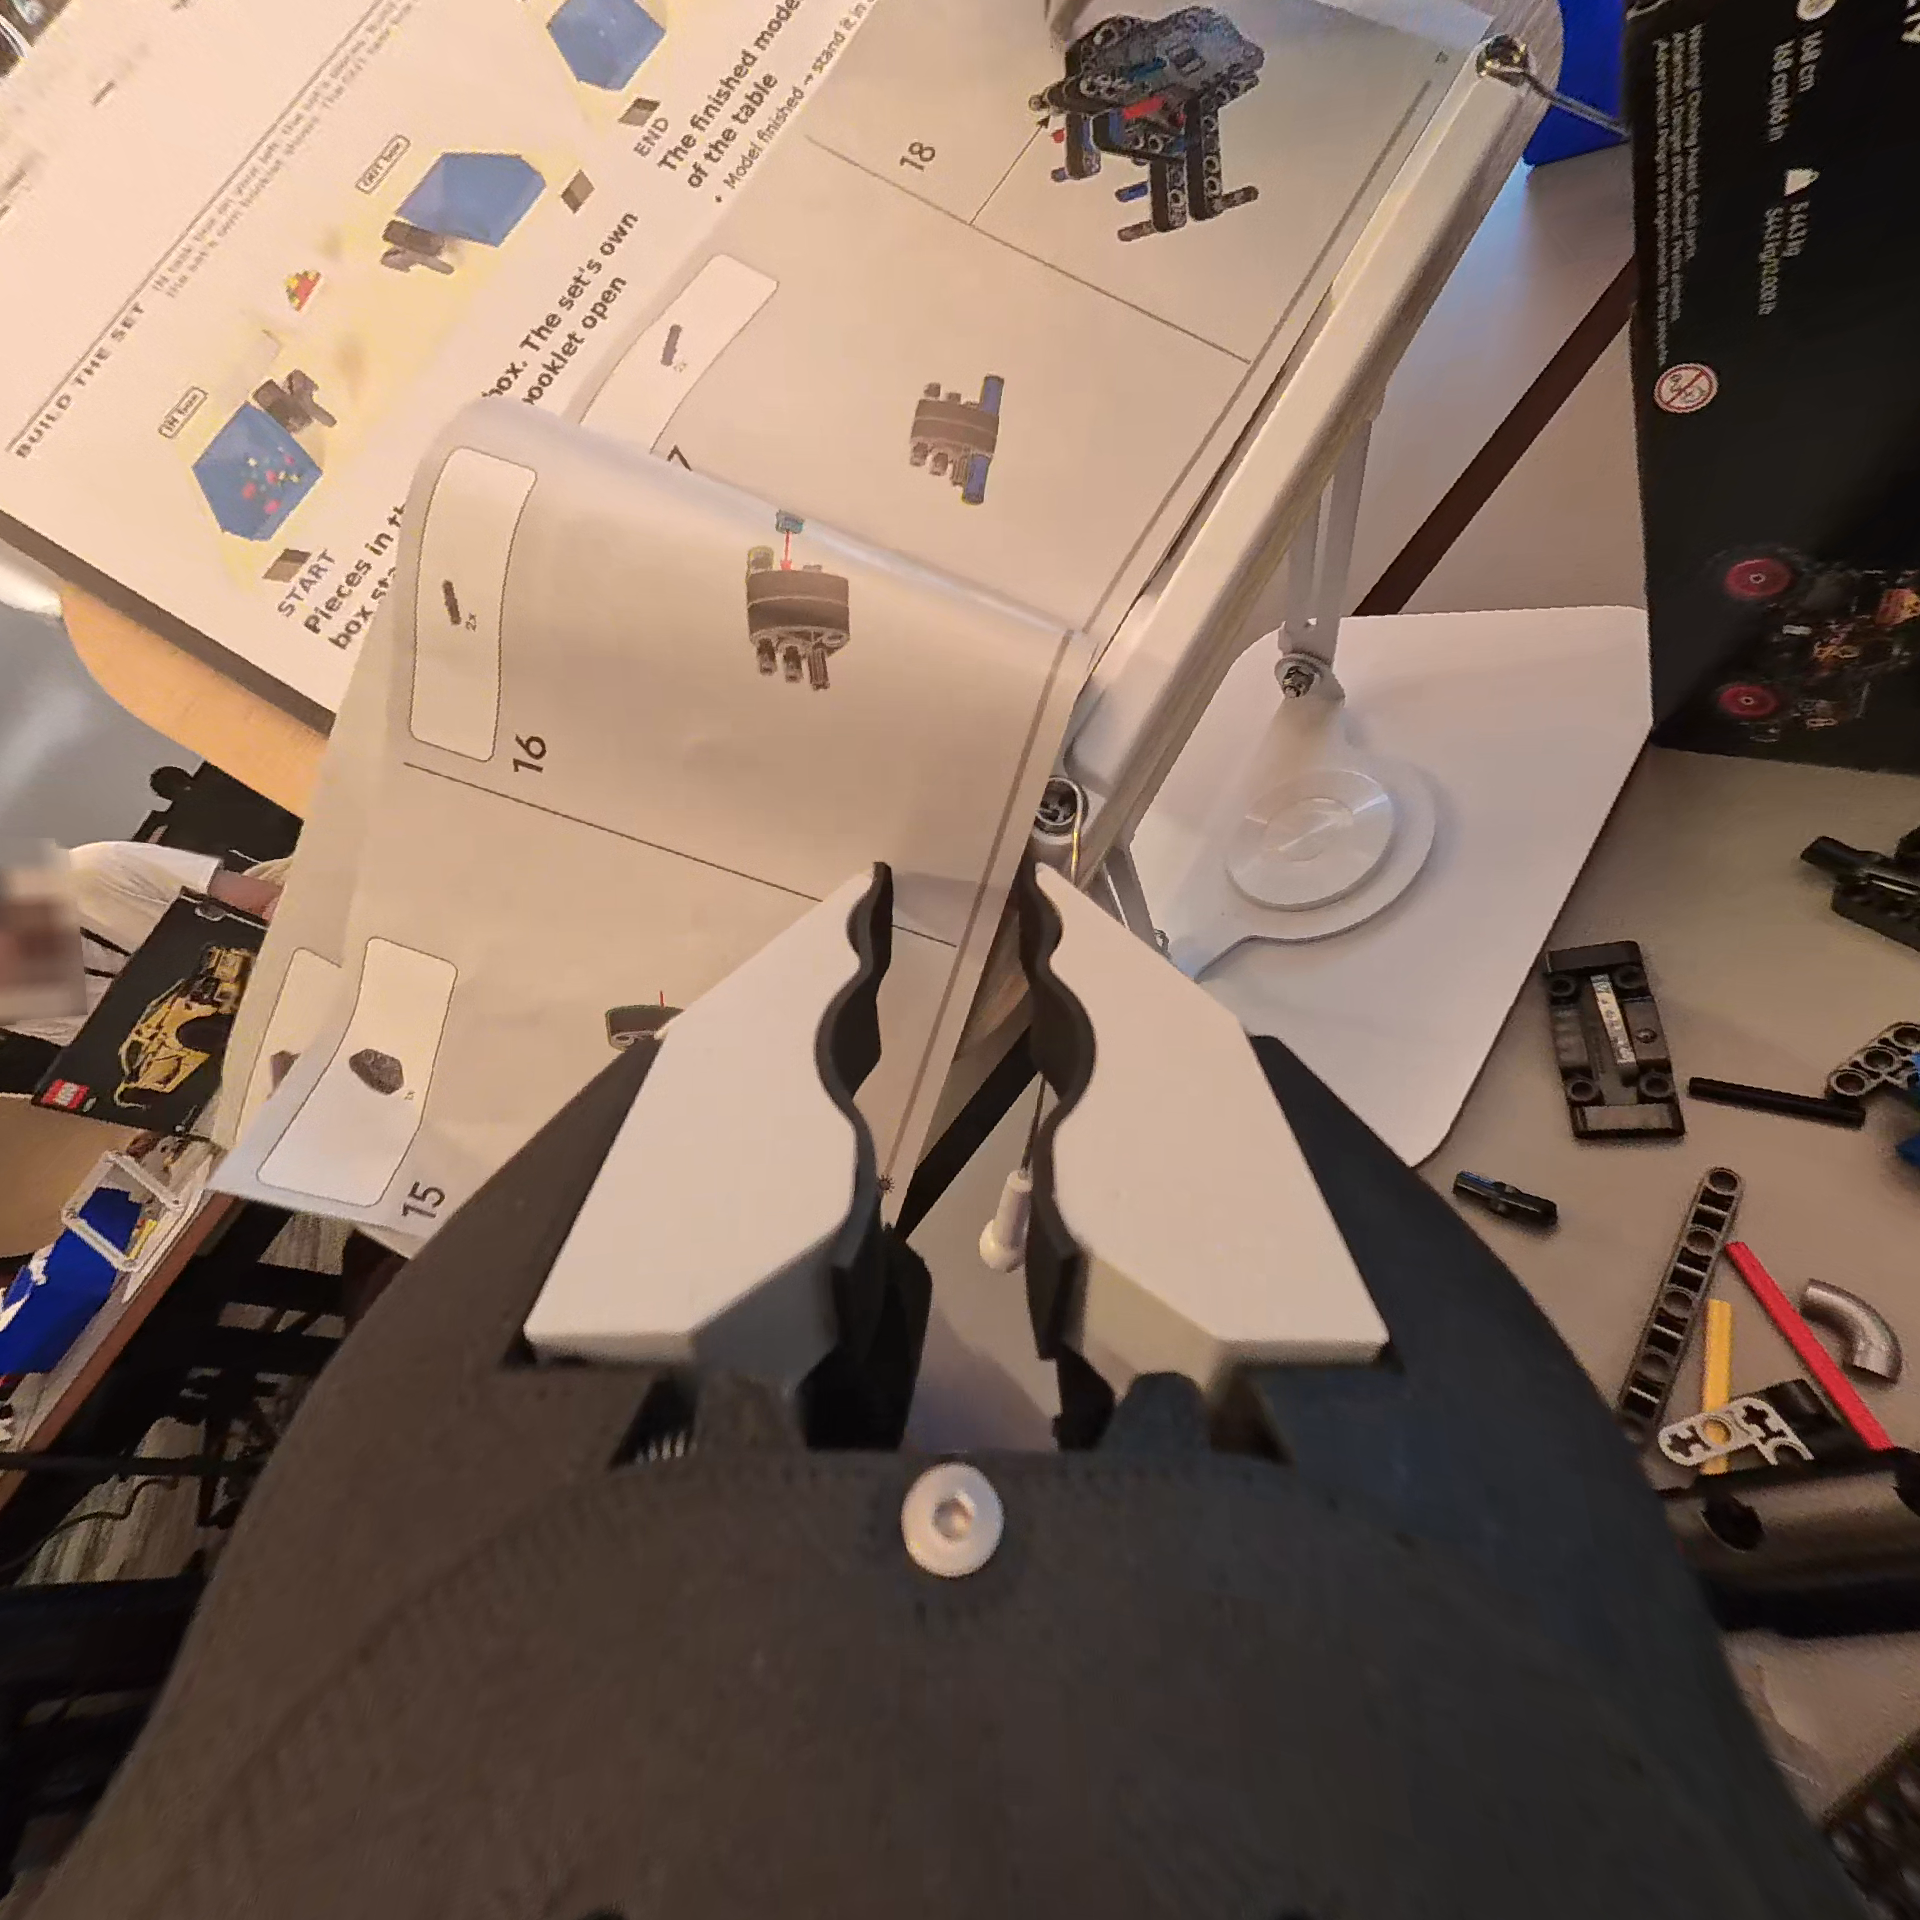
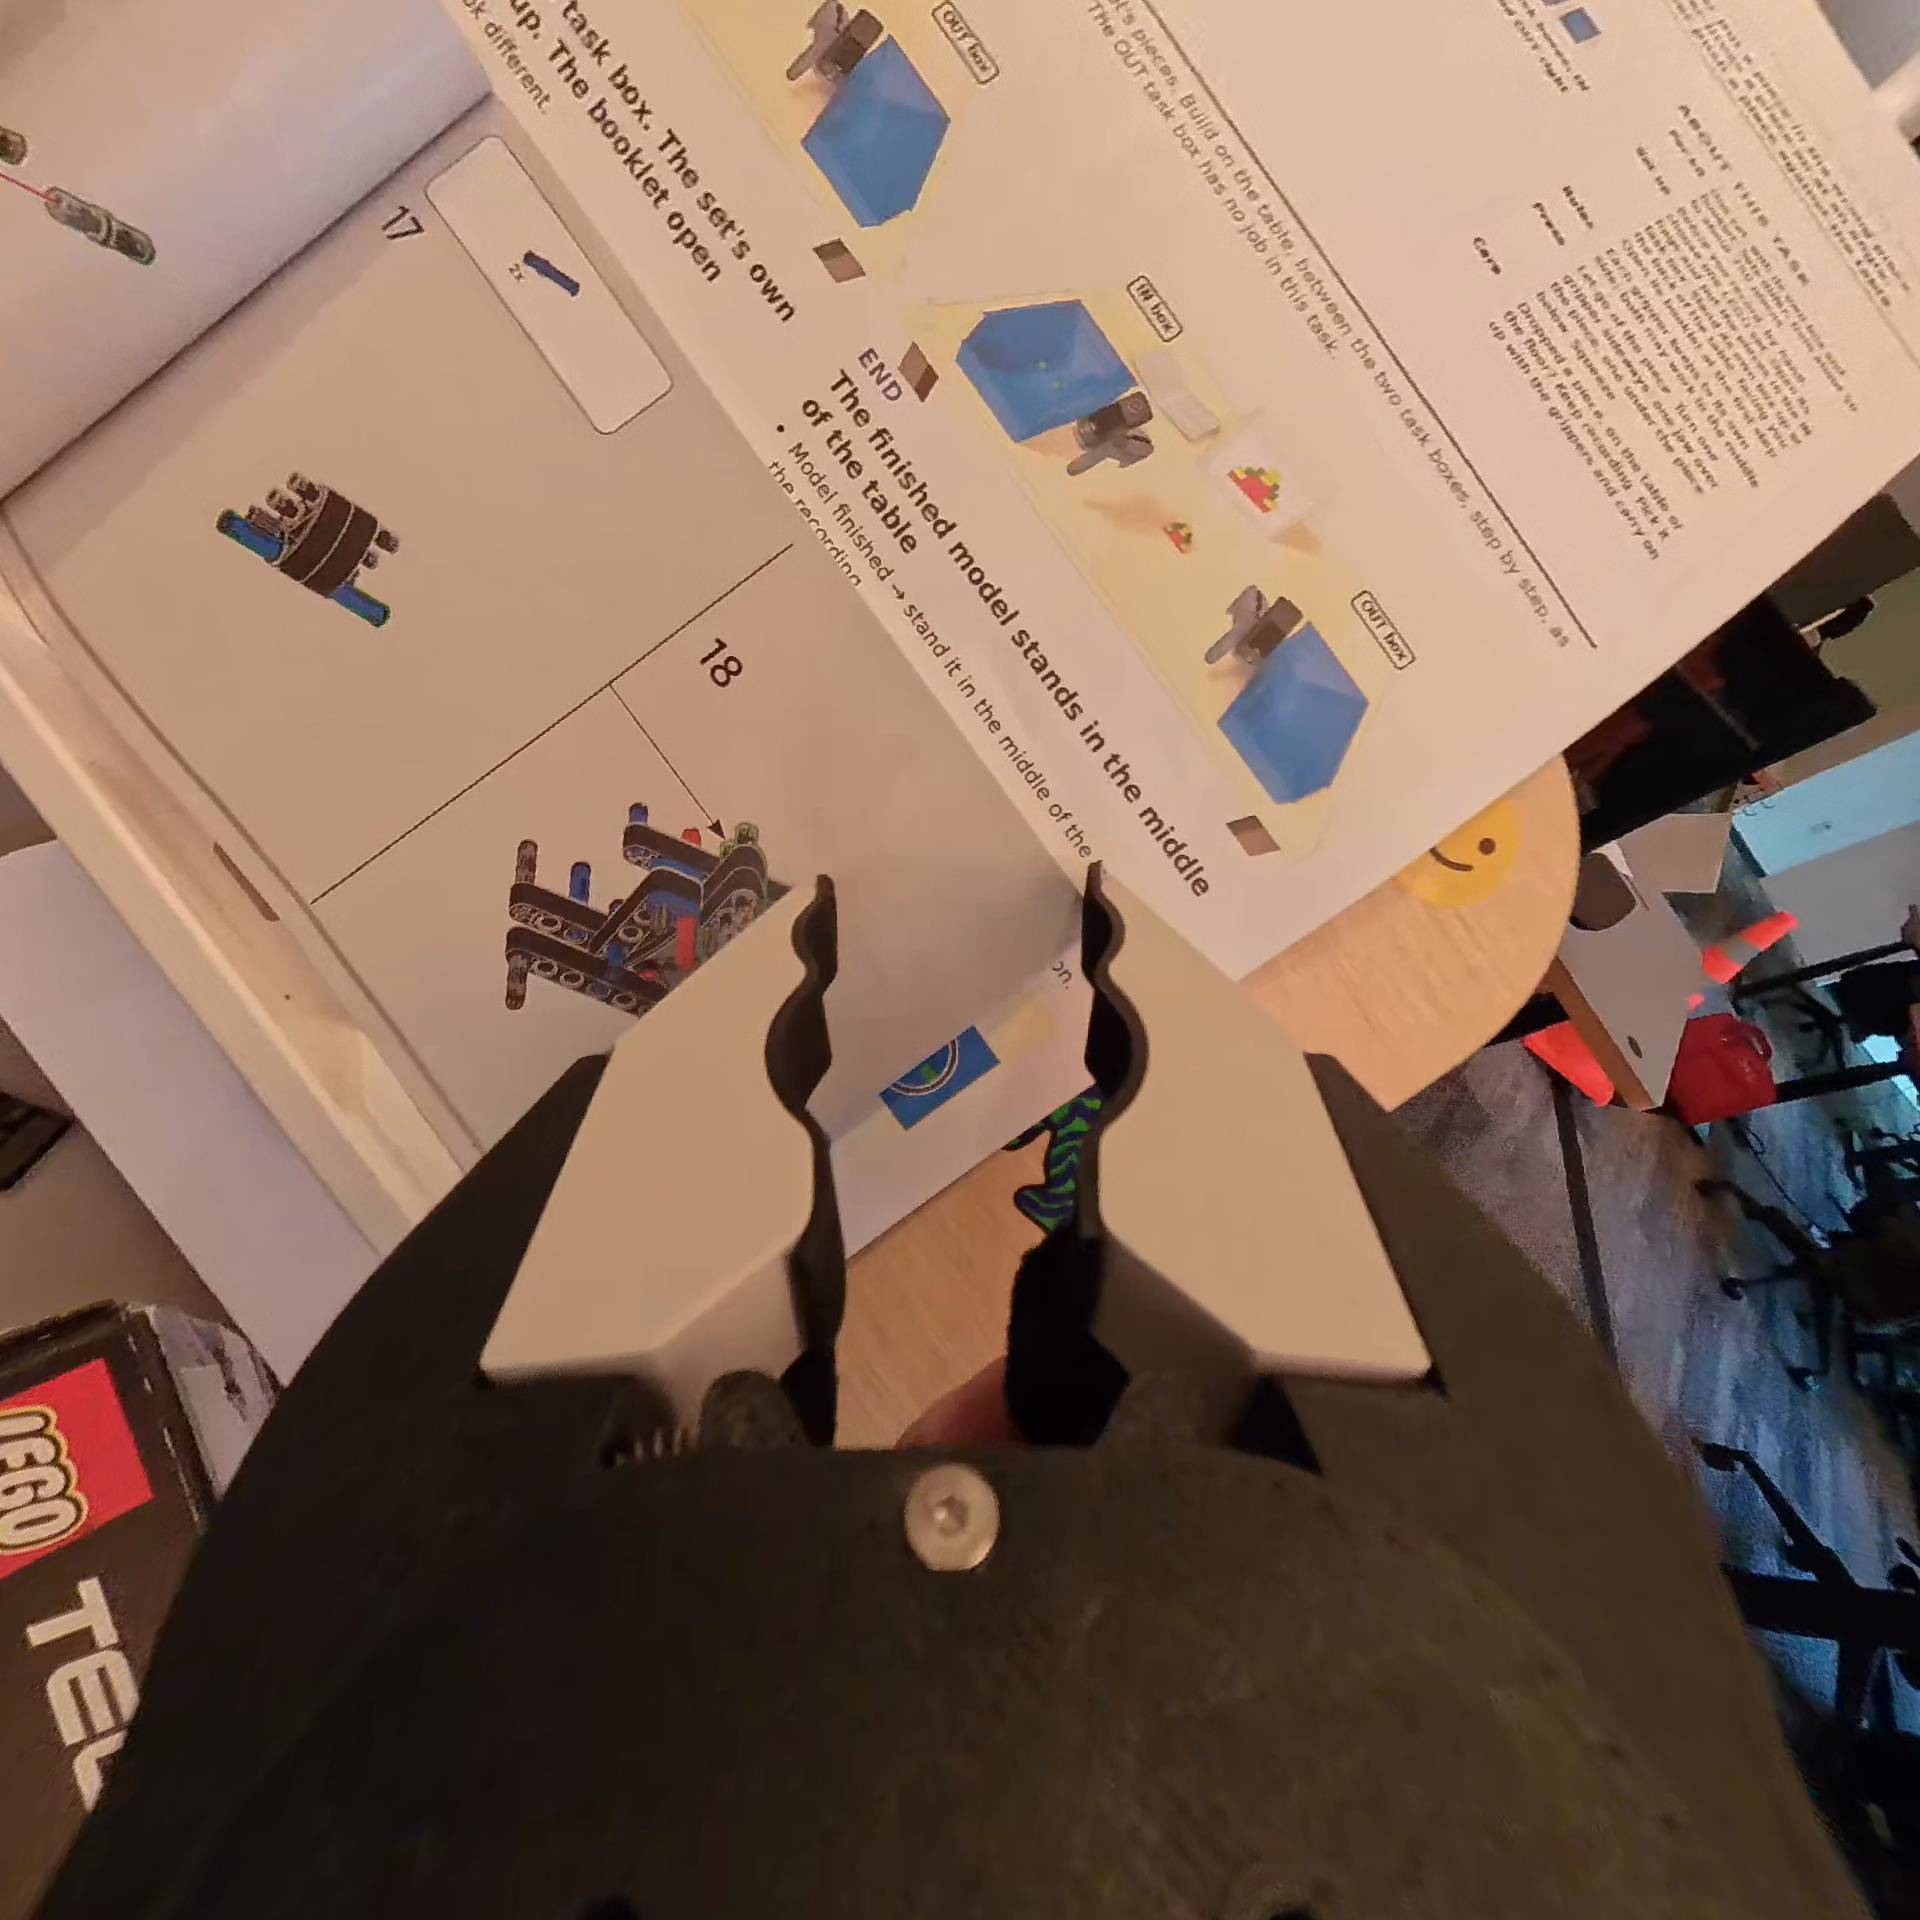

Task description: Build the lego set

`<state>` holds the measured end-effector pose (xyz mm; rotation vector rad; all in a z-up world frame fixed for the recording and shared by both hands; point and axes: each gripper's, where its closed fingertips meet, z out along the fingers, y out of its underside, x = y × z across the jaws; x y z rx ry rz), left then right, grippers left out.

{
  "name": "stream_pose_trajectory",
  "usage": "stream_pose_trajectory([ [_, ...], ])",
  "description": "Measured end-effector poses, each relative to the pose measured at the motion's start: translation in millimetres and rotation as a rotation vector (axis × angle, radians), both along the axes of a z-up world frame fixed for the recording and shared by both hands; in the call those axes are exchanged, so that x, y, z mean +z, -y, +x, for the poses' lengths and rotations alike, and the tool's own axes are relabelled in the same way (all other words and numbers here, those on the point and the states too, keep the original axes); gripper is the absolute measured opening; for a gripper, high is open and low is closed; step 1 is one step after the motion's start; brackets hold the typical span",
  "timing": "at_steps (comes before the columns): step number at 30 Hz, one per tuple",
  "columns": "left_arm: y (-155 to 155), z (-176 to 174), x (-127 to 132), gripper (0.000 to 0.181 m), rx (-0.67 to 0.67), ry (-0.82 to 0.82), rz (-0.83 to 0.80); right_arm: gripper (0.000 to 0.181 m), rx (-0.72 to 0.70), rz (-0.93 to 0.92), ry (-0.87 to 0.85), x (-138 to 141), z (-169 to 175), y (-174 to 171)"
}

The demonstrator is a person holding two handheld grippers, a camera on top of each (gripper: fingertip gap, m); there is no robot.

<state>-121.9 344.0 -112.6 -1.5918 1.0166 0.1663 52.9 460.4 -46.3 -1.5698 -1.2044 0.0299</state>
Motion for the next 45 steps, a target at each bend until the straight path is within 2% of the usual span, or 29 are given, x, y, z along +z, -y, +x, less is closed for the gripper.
stream_pose_trajectory([
  [4, -0.1, -0.6, -0.1, 0.021, 0.003, -0.006, 0.004, 0.046, -0.01, 0.082, 0.026, 2.8, 0.3, 0.0],
  [7, -1.0, -0.9, 0.0, 0.021, 0.007, -0.006, 0.01, 0.028, 0.014, 0.048, 0.013, -2.5, -3.5, 2.9],
  [12, -0.5, -1.3, -0.6, 0.02, 0.006, -0.016, 0.011, 0.03, 0.028, 0.008, 0.0, -1.4, -3.6, 1.9],
  [20, -0.9, -0.9, -1.3, 0.02, 0.005, -0.017, 0.011, 0.046, 0.015, 0.027, -0.015, 1.0, 1.5, 0.1],
  [28, -1.3, -1.1, -0.9, 0.02, 0.011, -0.024, 0.018, 0.043, 0.014, 0.017, -0.005, -0.8, 0.2, -0.6],
  [33, -1.5, -1.2, -0.6, 0.02, 0.013, -0.027, 0.023, 0.028, 0.019, 0.038, 0.006, -2.6, -2.0, 2.0],
  [37, -1.1, -1.1, -1.1, 0.02, 0.008, -0.03, 0.02, 0.024, 0.02, 0.074, 0.018, -1.0, -2.2, 5.3],
  [45, -0.6, -1.3, -0.7, 0.021, 0.006, -0.036, 0.019, 0.027, 0.009, 0.126, 0.006, 10.9, 0.7, 17.5],
])
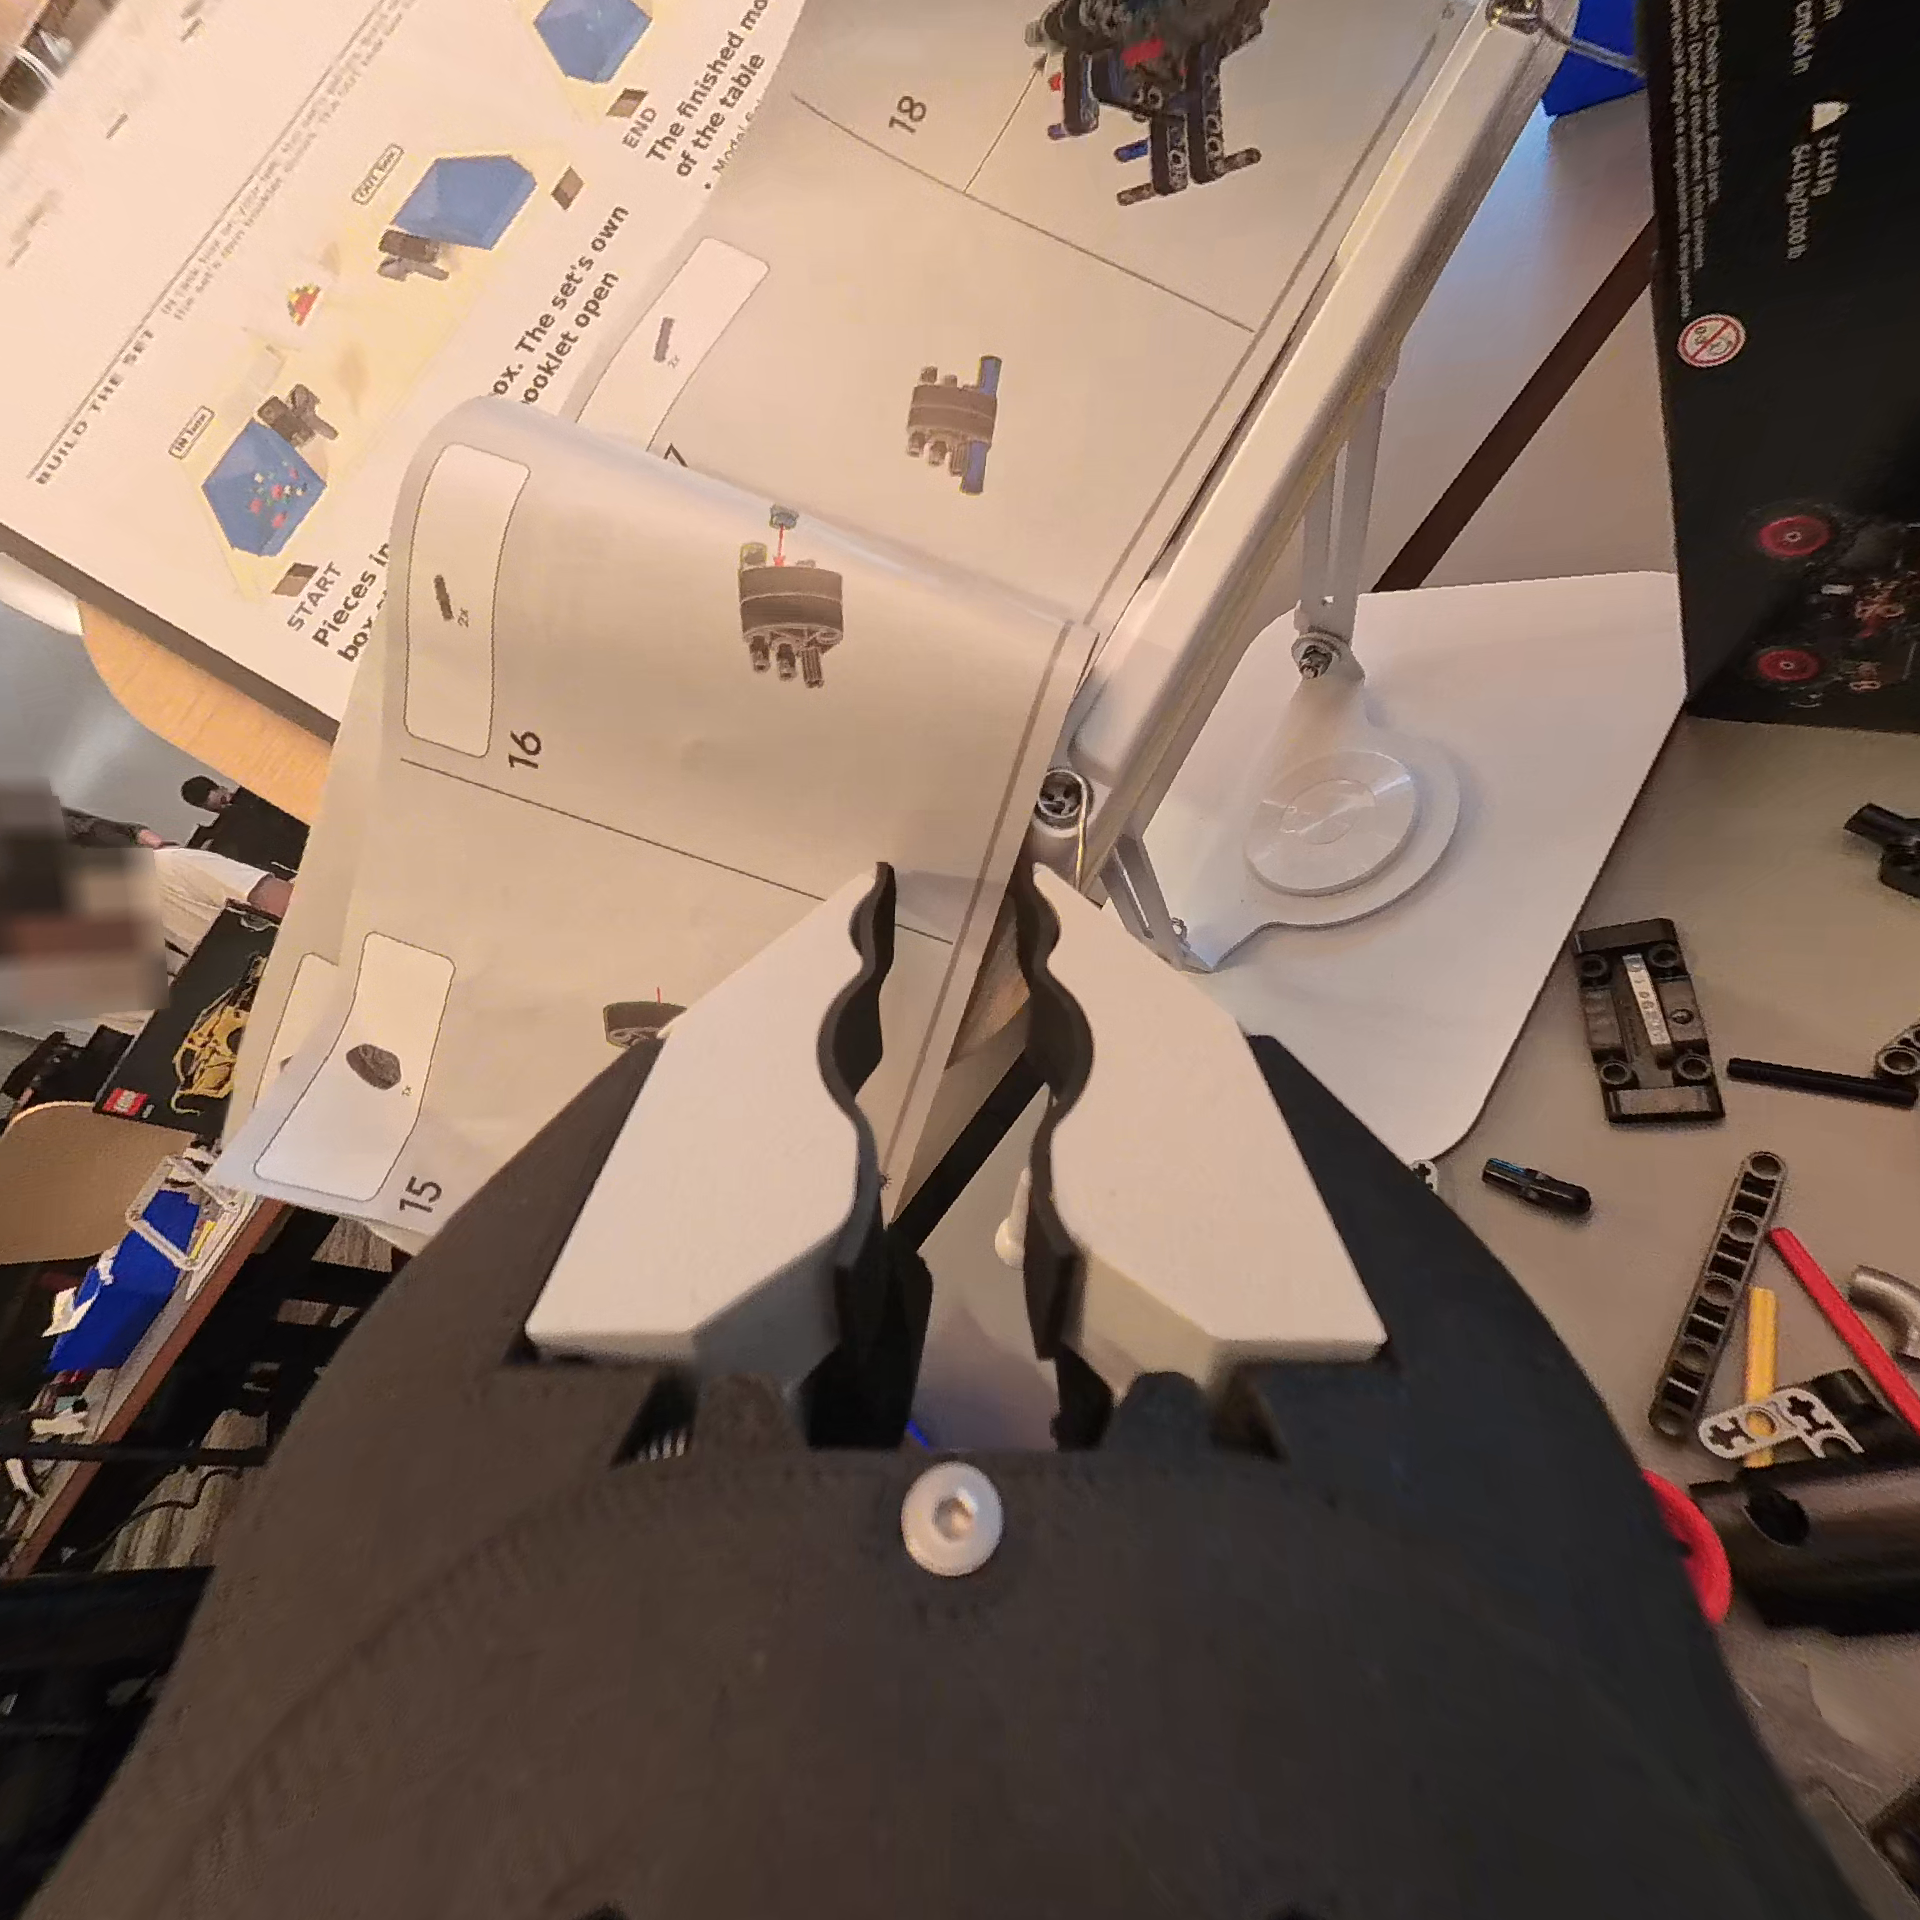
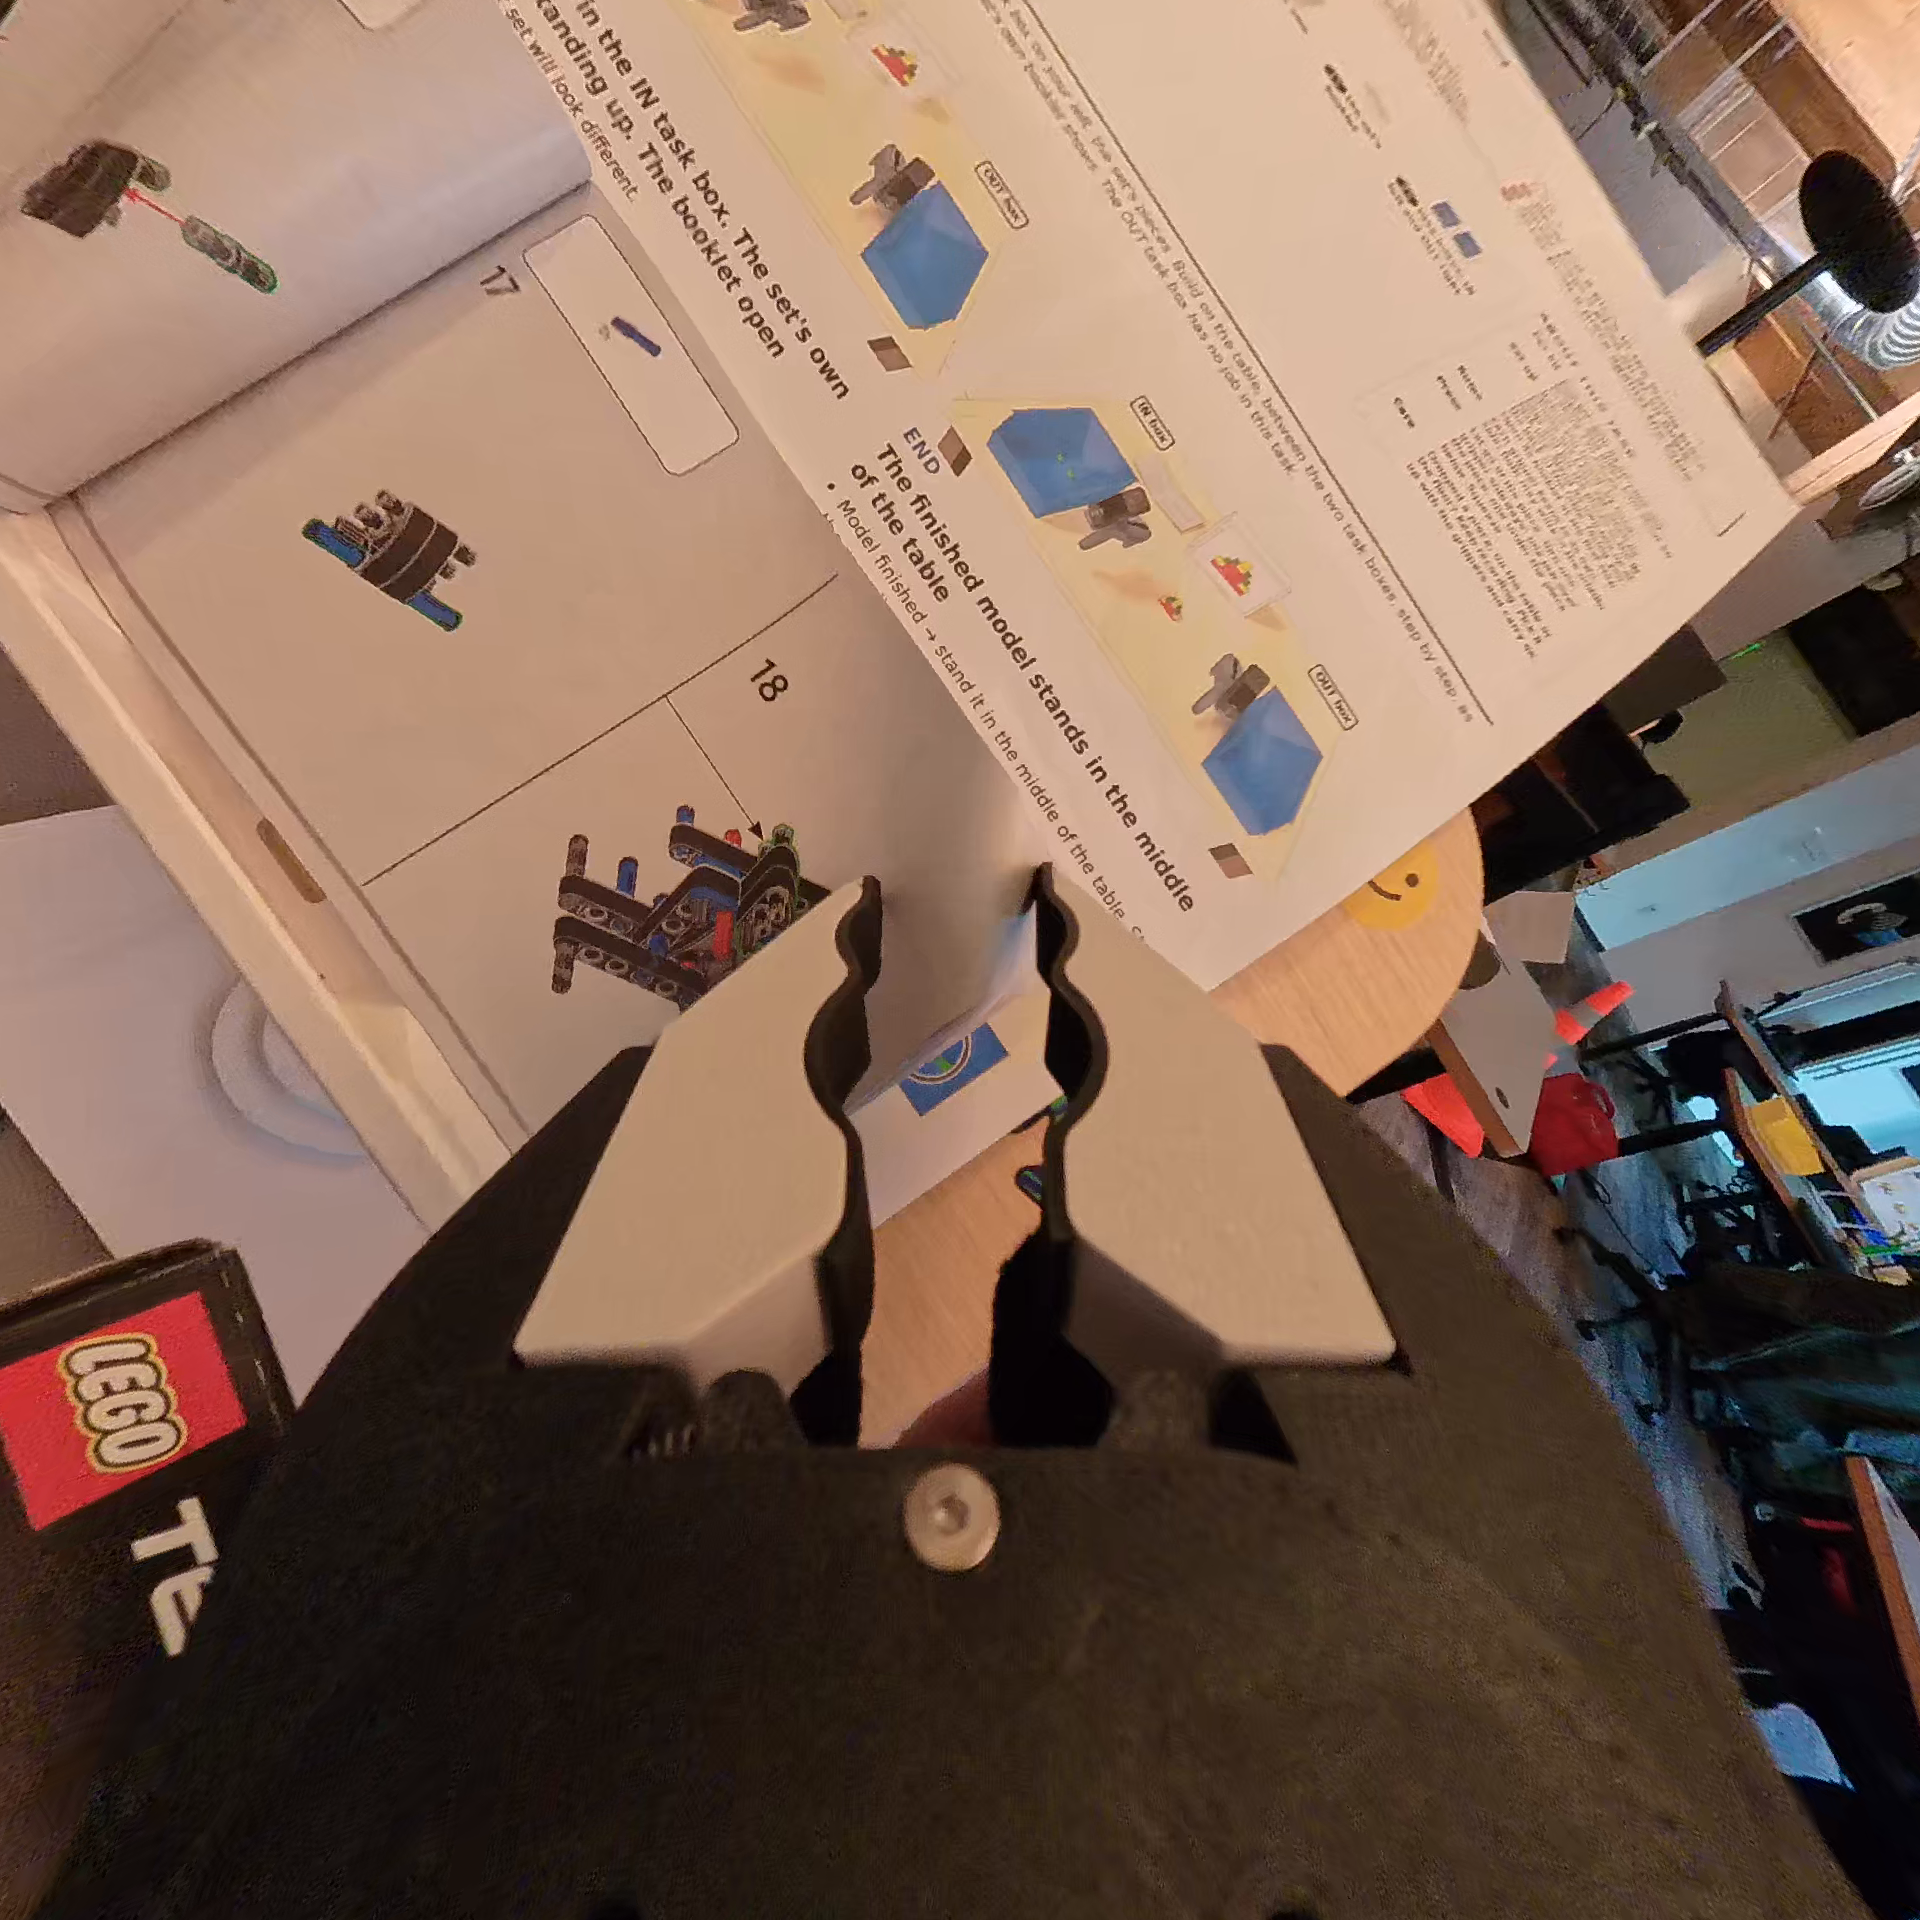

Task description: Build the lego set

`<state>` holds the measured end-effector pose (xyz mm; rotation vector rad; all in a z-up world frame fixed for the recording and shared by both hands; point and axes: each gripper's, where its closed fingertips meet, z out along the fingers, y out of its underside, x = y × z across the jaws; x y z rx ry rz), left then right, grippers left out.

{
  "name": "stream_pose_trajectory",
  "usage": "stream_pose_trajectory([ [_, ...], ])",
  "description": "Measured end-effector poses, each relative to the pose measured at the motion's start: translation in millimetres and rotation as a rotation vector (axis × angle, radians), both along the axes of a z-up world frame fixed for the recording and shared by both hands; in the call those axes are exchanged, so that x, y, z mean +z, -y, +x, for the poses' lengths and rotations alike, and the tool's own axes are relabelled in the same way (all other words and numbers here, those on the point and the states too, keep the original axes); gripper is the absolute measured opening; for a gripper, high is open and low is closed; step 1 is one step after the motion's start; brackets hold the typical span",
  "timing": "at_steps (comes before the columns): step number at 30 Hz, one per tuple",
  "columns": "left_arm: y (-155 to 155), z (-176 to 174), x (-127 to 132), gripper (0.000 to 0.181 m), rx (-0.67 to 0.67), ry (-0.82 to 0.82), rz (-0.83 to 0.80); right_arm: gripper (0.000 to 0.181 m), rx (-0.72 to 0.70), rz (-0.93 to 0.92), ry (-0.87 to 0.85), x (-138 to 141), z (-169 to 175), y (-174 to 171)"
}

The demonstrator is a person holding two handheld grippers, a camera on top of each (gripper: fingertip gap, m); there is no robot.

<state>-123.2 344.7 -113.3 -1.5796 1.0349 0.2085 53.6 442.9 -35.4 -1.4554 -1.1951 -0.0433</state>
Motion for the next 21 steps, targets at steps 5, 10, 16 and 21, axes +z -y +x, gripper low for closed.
stream_pose_trajectory([
  [5, 0.2, 0.1, 0.5, 0.022, 0.001, -0.003, 0.001, 0.021, -0.034, 0.032, 0.069, -6.5, 4.4, -0.5],
  [10, 0.2, -0.1, 0.6, 0.022, 0.002, -0.004, 0.002, 0.002, -0.036, 0.02, 0.102, -15.7, -0.8, -0.9],
  [16, 1.0, 0.0, 3.5, 0.027, -0.008, 0.005, 0.005, 0.0, 0.065, -0.05, 0.057, -8.5, -16.7, 24.4],
  [21, 17.2, 15.6, 32.6, 0.039, -0.088, 0.13, 0.032, 0.0, 0.215, -0.24, -0.072, 1.5, -42.3, 63.3],
])
